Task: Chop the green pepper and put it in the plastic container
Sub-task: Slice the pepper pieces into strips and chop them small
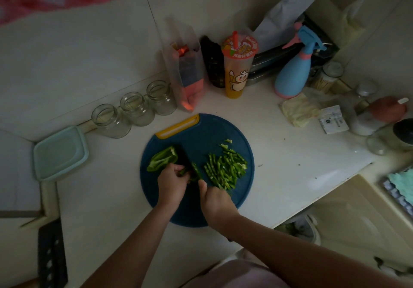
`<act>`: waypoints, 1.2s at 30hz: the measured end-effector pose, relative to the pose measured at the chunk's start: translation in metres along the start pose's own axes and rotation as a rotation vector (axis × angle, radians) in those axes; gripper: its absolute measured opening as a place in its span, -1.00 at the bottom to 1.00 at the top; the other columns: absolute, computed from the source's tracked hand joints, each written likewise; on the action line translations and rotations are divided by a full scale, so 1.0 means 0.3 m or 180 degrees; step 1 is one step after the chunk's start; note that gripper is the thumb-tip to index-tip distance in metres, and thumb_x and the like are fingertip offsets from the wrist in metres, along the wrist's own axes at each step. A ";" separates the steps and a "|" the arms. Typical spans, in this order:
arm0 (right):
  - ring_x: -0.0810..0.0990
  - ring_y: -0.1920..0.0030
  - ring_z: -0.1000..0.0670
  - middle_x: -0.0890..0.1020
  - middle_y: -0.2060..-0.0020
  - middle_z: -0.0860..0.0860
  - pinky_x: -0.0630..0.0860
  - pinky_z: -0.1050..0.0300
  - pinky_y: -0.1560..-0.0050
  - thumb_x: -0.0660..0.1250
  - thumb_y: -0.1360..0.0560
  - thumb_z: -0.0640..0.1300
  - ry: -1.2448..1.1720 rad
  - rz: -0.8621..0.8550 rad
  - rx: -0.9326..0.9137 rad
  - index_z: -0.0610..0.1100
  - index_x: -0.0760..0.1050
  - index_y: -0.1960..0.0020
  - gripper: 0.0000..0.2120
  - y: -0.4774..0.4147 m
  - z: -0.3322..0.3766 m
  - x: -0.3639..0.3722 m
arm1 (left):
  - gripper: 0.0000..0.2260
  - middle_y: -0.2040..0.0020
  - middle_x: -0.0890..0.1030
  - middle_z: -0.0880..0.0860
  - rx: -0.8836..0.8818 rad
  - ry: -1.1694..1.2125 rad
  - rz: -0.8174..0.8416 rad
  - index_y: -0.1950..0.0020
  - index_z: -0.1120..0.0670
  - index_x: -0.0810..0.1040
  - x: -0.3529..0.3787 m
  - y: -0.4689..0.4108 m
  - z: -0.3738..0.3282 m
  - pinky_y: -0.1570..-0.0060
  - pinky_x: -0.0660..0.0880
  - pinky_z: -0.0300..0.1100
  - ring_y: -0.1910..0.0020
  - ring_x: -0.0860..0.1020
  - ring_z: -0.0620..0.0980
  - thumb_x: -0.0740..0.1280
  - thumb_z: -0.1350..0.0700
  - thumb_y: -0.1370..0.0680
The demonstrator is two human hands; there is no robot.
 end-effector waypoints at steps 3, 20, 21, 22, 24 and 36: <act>0.59 0.01 -0.20 0.62 0.09 -0.20 0.49 -0.01 -0.04 -0.13 -0.62 0.19 0.0032 -0.0002 0.0008 -0.20 0.52 0.11 -0.40 -0.025 0.024 0.012 | -0.79 0.14 0.57 0.04 -0.0005 -0.0025 -0.0047 -0.06 0.21 0.55 -0.007 0.007 -0.002 0.11 0.47 -0.20 0.15 0.54 -0.04 0.43 0.17 -0.47; 0.57 -0.03 -0.25 0.59 0.07 -0.26 0.50 -0.03 -0.07 -0.10 -0.64 0.14 -0.0153 -0.0041 0.0024 -0.24 0.47 0.15 -0.43 0.019 -0.034 -0.049 | -0.82 0.18 0.61 0.10 0.0018 0.0498 -0.0277 -0.07 0.22 0.52 -0.024 0.052 -0.004 0.39 0.49 -0.36 0.36 0.58 -0.11 0.39 0.22 -0.50; 0.58 0.00 -0.25 0.58 0.15 -0.23 0.52 -0.04 -0.03 -0.09 -0.63 0.16 -0.0170 0.0005 0.0020 -0.20 0.42 0.24 -0.44 0.032 -0.044 -0.056 | -0.81 0.18 0.61 0.10 0.0007 0.0516 -0.0298 -0.08 0.23 0.52 -0.023 0.056 -0.002 0.36 0.51 -0.32 0.35 0.58 -0.11 0.39 0.22 -0.50; 0.59 0.05 -0.24 0.55 0.23 -0.18 0.55 -0.05 0.06 -0.08 -0.63 0.17 -0.0195 0.0078 0.0009 -0.17 0.39 0.29 -0.45 0.039 -0.051 -0.060 | -0.80 0.17 0.61 0.10 -0.0001 0.0525 -0.0306 -0.08 0.23 0.53 -0.019 0.057 0.000 0.32 0.53 -0.26 0.35 0.59 -0.10 0.40 0.22 -0.49; 0.58 0.24 -0.19 0.49 0.33 -0.10 0.55 0.01 0.38 -0.07 -0.61 0.21 -0.0287 0.0111 0.0002 -0.13 0.37 0.34 -0.44 0.045 -0.059 -0.083 | -0.80 0.15 0.63 0.12 0.0007 0.0525 -0.0290 -0.07 0.22 0.53 -0.013 0.057 0.000 0.29 0.53 -0.21 0.37 0.59 -0.10 0.41 0.21 -0.48; 0.41 0.47 0.04 0.43 0.44 -0.06 0.35 0.36 0.61 -0.03 -0.61 0.20 -0.0362 0.0245 -0.0244 -0.16 0.34 0.38 -0.43 0.048 -0.041 -0.067 | -0.83 0.30 0.60 0.14 -0.0141 0.0656 -0.0191 0.05 0.21 0.51 -0.007 0.043 -0.002 0.40 0.48 -0.24 0.44 0.54 -0.06 0.45 0.22 -0.45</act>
Point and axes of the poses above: each hand's wrist, its own y-axis away from the middle knuckle, its own x-axis out of the palm, z = x × y, the point moved 10 cm from there along -y, towards the middle knuckle
